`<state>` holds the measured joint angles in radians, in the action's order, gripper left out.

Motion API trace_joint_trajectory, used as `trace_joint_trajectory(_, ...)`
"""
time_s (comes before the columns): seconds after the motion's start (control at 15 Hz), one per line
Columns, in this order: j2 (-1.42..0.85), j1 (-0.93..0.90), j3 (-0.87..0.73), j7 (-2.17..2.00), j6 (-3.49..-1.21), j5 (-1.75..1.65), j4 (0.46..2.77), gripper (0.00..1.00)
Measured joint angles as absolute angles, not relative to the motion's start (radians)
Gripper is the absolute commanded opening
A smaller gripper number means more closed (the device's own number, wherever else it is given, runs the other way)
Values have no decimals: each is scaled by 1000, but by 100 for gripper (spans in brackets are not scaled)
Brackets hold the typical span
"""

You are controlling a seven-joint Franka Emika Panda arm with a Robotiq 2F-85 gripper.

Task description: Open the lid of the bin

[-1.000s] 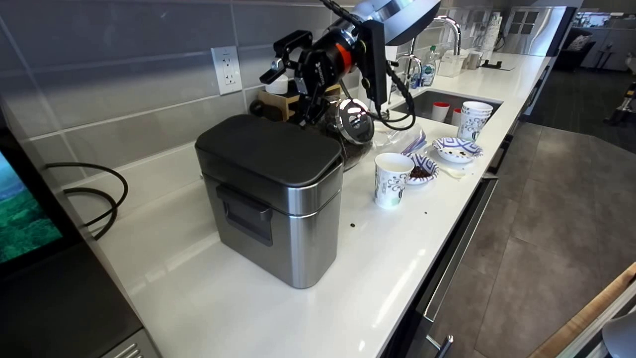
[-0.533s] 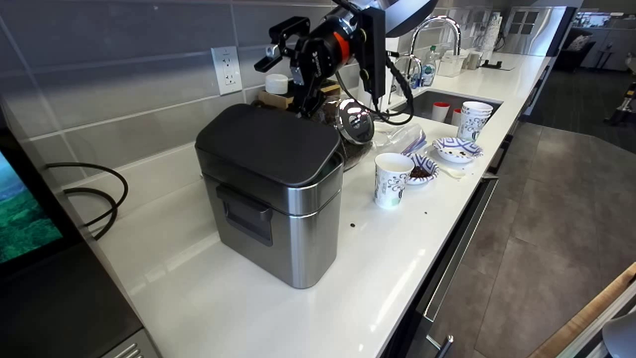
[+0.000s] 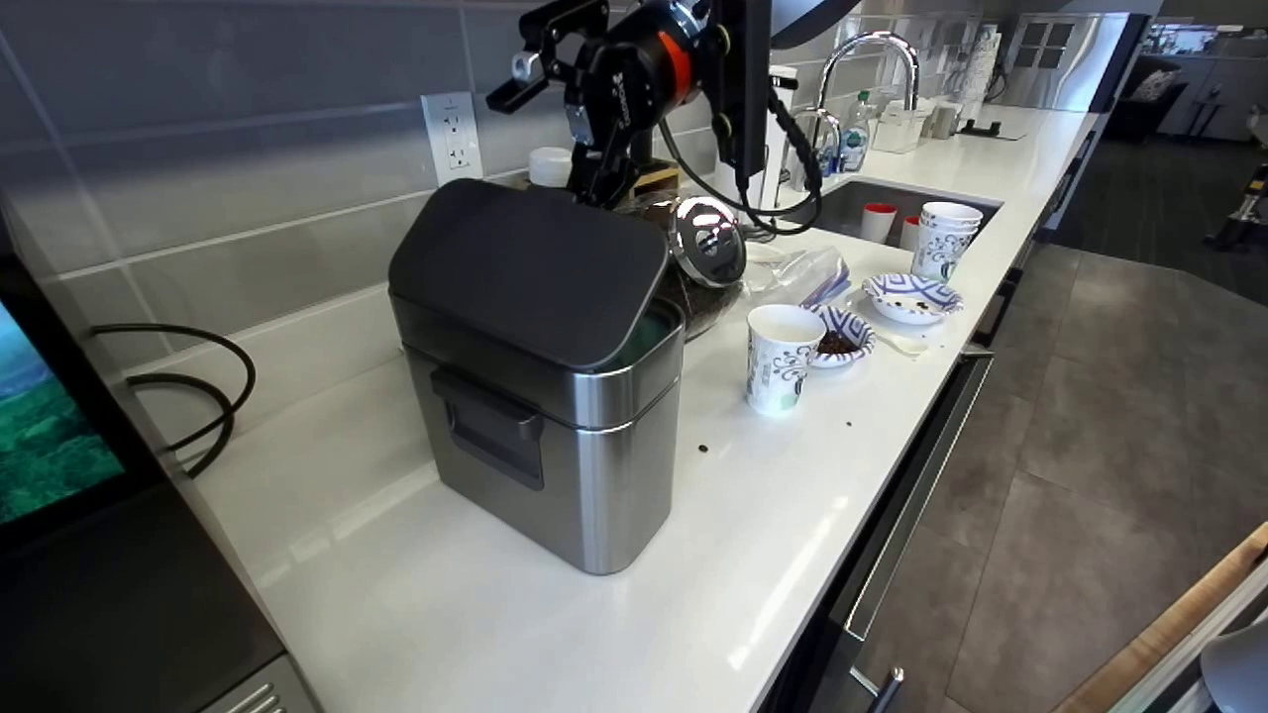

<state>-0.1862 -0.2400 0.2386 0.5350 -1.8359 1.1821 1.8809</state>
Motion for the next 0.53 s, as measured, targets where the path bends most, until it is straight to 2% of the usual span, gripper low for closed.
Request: trace_joint_trajectory(0.53,-162,-260,256,537,-1839,1178,1844,100)
